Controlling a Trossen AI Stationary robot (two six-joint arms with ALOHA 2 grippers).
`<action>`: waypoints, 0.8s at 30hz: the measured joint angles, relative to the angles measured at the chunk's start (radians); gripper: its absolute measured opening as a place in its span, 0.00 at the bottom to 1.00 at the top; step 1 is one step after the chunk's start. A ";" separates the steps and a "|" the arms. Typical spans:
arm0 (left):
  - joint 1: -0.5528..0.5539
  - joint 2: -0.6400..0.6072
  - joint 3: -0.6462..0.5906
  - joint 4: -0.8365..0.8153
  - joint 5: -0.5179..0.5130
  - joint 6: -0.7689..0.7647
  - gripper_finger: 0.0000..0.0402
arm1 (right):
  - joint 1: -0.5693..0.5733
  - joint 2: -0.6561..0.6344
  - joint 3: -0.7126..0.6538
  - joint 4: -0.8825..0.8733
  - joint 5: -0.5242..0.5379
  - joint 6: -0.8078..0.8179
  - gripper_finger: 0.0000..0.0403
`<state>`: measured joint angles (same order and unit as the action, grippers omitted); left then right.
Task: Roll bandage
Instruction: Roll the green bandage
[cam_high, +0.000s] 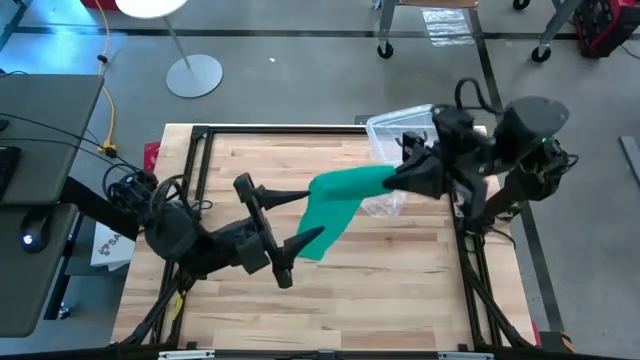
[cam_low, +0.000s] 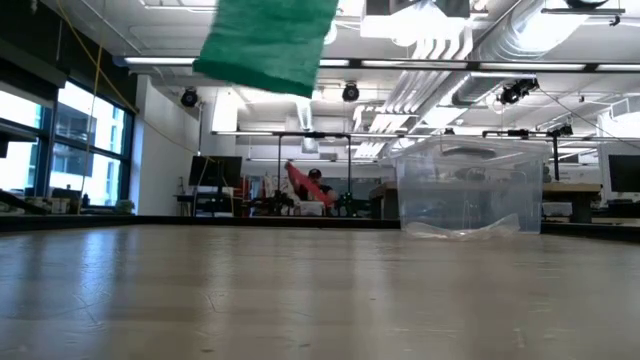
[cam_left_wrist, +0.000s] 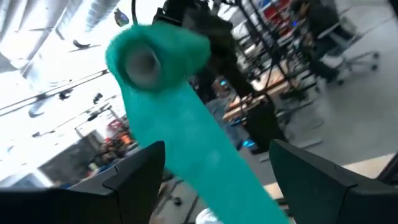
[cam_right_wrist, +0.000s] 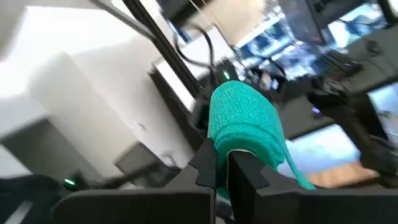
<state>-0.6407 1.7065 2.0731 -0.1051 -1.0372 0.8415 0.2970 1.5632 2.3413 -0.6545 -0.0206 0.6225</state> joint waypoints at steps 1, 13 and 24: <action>-0.006 0.000 0.000 0.000 -0.015 0.011 0.71 | -0.010 0.000 0.000 0.023 -0.026 0.007 0.02; -0.027 0.000 0.011 0.260 0.077 0.127 0.71 | -0.085 0.008 0.000 0.052 -0.143 0.062 0.02; 0.007 0.000 0.017 0.188 0.074 0.217 0.70 | -0.095 0.055 0.000 0.053 -0.179 0.096 0.02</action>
<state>-0.6333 1.7061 2.0899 0.0831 -0.9630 1.0584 0.2024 1.6182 2.3417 -0.6016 -0.1994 0.7183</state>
